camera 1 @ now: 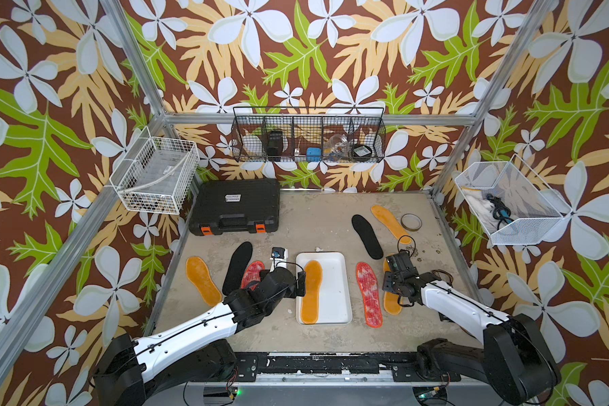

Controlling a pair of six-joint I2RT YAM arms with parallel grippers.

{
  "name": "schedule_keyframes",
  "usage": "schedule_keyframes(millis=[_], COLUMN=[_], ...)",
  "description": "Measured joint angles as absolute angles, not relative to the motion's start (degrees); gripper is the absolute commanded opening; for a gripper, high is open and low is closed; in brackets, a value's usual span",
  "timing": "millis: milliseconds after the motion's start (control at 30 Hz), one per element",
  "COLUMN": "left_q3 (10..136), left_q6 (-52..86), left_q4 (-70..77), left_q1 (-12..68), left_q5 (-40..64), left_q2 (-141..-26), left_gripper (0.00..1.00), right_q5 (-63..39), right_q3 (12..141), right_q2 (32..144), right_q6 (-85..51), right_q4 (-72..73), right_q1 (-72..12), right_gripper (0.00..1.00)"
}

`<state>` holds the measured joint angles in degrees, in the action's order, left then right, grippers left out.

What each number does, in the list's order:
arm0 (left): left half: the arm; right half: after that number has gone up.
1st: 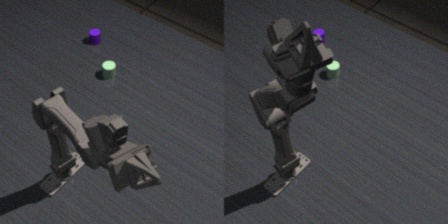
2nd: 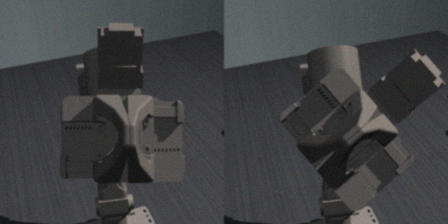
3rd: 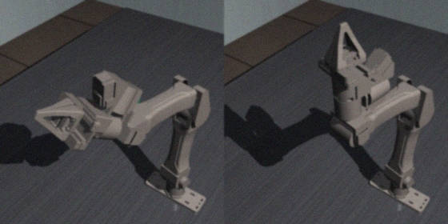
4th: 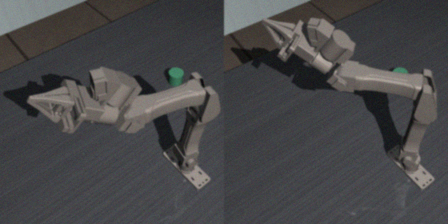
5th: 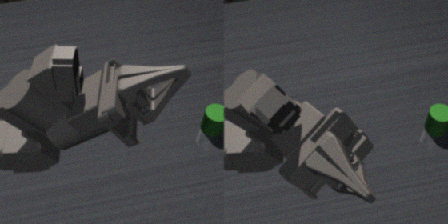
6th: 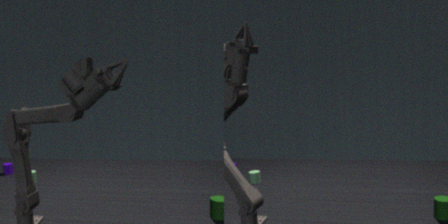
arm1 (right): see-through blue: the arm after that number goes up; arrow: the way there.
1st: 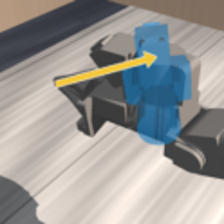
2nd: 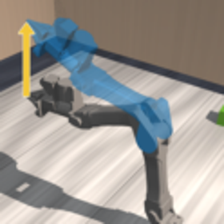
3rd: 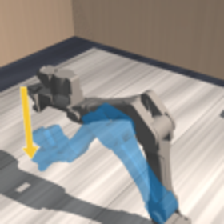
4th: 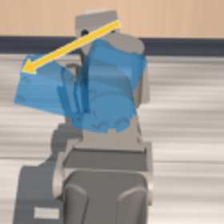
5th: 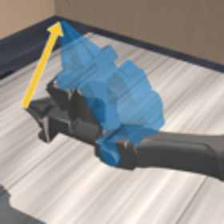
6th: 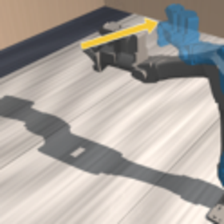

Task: Put the insoles into the storage box
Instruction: Place the insole in the storage box.

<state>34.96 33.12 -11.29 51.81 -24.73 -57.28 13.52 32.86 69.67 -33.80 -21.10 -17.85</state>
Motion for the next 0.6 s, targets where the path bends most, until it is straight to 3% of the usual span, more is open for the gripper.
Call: schedule_keyframes(millis=[300, 600], left_q3=[35.1, 35.0], left_q6=[33.3, 34.2], left_q4=[-10.9, -11.4], left_q1=[51.8, 47.6], left_q5=[-25.5, -23.2], left_q2=[-57.9, -57.6], left_gripper=[1.00, 1.00], right_q5=[12.3, 11.9], right_q3=[37.1, 47.0], right_q2=[65.8, 65.7], right_q6=[-33.4, -36.1], right_q4=[-26.4, -30.6], right_q1=[-18.9, -31.7], right_gripper=[0.55, 0.55])
